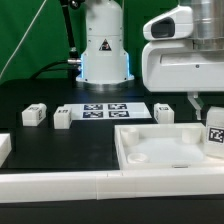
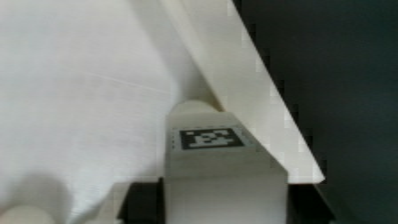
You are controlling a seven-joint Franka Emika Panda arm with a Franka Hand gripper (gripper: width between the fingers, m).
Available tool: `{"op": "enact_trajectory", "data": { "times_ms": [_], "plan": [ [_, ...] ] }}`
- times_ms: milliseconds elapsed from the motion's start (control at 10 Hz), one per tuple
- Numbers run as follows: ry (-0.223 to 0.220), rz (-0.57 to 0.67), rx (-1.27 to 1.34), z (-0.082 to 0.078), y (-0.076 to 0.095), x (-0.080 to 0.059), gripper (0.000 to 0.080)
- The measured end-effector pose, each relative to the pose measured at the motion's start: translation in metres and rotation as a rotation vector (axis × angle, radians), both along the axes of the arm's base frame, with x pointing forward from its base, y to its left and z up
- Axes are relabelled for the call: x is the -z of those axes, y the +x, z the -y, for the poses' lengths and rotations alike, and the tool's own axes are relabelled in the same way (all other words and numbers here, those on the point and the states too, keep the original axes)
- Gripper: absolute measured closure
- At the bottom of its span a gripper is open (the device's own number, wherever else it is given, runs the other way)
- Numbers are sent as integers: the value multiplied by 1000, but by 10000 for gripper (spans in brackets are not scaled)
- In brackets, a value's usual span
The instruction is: Assemble one leg
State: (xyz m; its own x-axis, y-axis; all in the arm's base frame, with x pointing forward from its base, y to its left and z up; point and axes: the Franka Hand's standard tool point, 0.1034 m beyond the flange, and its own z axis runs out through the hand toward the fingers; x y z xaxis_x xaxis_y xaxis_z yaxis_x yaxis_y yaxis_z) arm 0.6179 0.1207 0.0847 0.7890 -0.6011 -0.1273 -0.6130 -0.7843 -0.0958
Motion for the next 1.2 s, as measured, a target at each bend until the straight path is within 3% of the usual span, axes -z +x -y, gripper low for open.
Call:
{"op": "enact_trajectory", "data": {
  "times_ms": [200, 400, 500, 600, 800, 1000, 1200],
  "plan": [
    [-26, -10, 288, -2, 2, 0, 504],
    [-30, -27, 396, -1, 2, 0, 504],
    [-30, -25, 391, -2, 2, 0, 453],
    [-29, -17, 330, -2, 2, 0, 453],
    [-28, -18, 217, -3, 1, -1, 186],
    [-26, 21, -91, -3, 0, 0, 156],
    [-68, 55, -368, -4, -1, 1, 151]
  ]
}}
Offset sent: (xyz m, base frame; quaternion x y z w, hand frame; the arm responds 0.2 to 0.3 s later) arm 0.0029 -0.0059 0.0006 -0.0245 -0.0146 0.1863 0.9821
